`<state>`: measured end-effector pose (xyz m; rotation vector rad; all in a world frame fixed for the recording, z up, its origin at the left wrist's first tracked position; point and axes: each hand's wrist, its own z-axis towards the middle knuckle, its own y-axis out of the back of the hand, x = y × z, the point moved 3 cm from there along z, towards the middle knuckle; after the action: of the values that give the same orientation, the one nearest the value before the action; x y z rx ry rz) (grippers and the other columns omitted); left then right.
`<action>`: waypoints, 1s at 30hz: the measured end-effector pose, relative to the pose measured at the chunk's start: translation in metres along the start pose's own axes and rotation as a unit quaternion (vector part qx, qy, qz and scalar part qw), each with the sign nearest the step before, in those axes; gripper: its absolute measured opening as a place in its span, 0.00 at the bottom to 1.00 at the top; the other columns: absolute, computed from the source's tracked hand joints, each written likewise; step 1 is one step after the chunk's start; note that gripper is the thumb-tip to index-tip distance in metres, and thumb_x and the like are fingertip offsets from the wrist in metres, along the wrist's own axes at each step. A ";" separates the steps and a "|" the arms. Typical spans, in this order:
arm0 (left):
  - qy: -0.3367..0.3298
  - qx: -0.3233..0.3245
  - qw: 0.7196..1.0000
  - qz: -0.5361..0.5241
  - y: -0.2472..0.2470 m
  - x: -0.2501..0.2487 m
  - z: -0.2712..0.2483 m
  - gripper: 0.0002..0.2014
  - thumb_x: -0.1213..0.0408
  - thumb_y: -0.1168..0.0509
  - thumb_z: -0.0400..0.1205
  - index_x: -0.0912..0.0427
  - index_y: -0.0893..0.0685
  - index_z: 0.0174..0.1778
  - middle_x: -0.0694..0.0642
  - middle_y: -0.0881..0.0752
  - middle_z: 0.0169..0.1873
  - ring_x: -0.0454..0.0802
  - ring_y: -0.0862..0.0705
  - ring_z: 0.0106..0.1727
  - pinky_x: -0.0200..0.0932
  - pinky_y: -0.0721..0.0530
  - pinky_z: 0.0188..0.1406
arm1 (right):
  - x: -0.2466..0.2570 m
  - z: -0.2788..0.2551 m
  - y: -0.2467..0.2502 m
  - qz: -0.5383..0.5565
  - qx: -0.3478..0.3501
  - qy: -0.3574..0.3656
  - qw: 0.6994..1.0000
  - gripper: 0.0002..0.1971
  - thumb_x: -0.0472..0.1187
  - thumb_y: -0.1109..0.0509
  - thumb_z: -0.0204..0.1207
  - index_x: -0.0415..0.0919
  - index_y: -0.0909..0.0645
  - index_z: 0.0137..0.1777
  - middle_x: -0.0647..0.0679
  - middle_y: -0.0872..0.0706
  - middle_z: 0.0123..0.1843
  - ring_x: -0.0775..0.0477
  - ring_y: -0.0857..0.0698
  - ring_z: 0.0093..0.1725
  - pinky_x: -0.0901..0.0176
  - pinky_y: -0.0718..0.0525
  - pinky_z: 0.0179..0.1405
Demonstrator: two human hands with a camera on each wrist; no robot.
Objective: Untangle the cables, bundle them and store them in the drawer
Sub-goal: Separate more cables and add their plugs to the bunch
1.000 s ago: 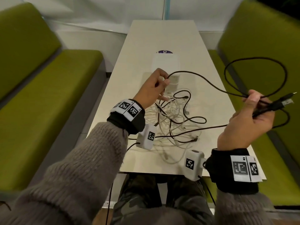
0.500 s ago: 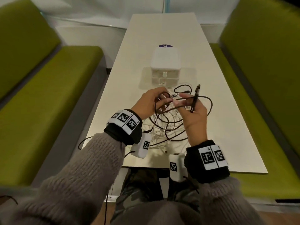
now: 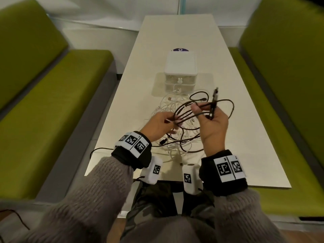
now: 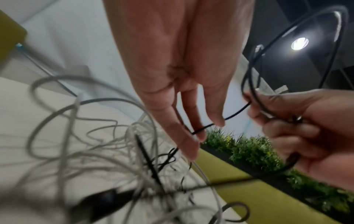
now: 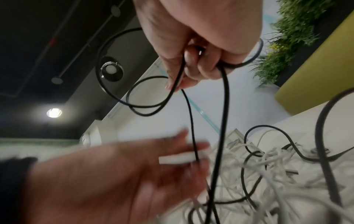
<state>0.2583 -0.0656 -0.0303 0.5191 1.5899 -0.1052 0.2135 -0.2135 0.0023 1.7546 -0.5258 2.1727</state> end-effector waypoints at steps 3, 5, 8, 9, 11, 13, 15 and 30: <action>0.015 0.000 0.984 0.175 0.006 0.024 -0.004 0.07 0.65 0.33 0.80 0.62 0.14 0.52 0.53 0.16 0.41 0.48 0.19 0.43 0.43 0.17 0.48 | 0.017 0.005 0.018 0.033 -0.068 0.042 0.996 0.08 0.37 0.23 0.72 0.50 0.18 0.38 0.59 0.13 0.37 0.61 0.16 0.40 0.66 0.19 0.47; 0.022 0.009 0.969 0.248 0.009 0.031 -0.005 0.09 0.62 0.32 0.80 0.59 0.15 0.54 0.51 0.16 0.42 0.48 0.19 0.45 0.38 0.23 0.45 | 0.028 0.008 0.030 0.071 -0.094 0.057 0.991 0.06 0.39 0.24 0.73 0.50 0.18 0.40 0.59 0.13 0.37 0.62 0.17 0.36 0.68 0.21 0.42; 0.046 0.012 0.979 0.197 0.006 0.022 -0.003 0.19 0.58 0.30 0.78 0.53 0.24 0.64 0.51 0.19 0.48 0.46 0.19 0.47 0.37 0.23 0.46 | 0.038 0.009 0.039 0.107 -0.077 0.028 0.991 0.04 0.43 0.26 0.74 0.47 0.19 0.43 0.48 0.15 0.39 0.59 0.24 0.29 0.67 0.27 0.32; 0.034 0.013 0.984 0.173 0.005 0.013 -0.003 0.20 0.58 0.30 0.78 0.51 0.27 0.65 0.51 0.20 0.50 0.46 0.19 0.48 0.39 0.22 0.47 | 0.038 0.008 0.039 0.116 -0.065 0.016 0.991 0.04 0.42 0.27 0.75 0.45 0.19 0.43 0.47 0.16 0.39 0.59 0.27 0.27 0.69 0.30 0.27; -0.003 0.040 0.992 0.116 0.000 -0.008 -0.003 0.19 0.61 0.34 0.81 0.47 0.28 0.67 0.52 0.20 0.56 0.46 0.19 0.52 0.42 0.19 0.50 | 0.038 0.005 0.038 0.132 -0.042 -0.004 0.990 0.04 0.40 0.28 0.77 0.40 0.20 0.46 0.45 0.17 0.38 0.59 0.30 0.24 0.71 0.33 0.22; -0.020 0.084 0.996 0.026 -0.007 -0.029 -0.008 0.17 0.63 0.39 0.83 0.45 0.28 0.68 0.51 0.18 0.60 0.45 0.19 0.60 0.45 0.20 0.58 | 0.036 0.002 0.034 0.138 -0.022 -0.023 0.990 0.09 0.39 0.29 0.79 0.32 0.19 0.52 0.47 0.16 0.37 0.60 0.31 0.22 0.71 0.35 0.20; -0.013 0.113 0.992 -0.061 -0.014 -0.046 -0.016 0.18 0.60 0.43 0.82 0.46 0.26 0.69 0.52 0.14 0.55 0.47 0.17 0.62 0.51 0.23 0.62 | 0.036 -0.001 0.029 0.138 0.005 -0.044 0.989 0.11 0.39 0.30 0.78 0.30 0.18 0.53 0.52 0.15 0.33 0.59 0.33 0.21 0.69 0.36 0.19; 0.070 -0.527 0.830 0.167 0.191 0.013 -0.093 0.15 0.64 0.42 0.75 0.60 0.33 0.23 0.56 0.38 0.20 0.52 0.39 0.30 0.45 0.41 0.27 | 0.024 -0.011 0.030 0.067 0.080 -0.130 0.986 0.04 0.35 0.27 0.75 0.40 0.20 0.42 0.57 0.22 0.27 0.59 0.40 0.17 0.69 0.40 0.14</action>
<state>0.2469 0.1428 0.0124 -0.0926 1.4124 1.0539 0.1851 -0.2349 0.0209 2.1668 -0.5567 2.1371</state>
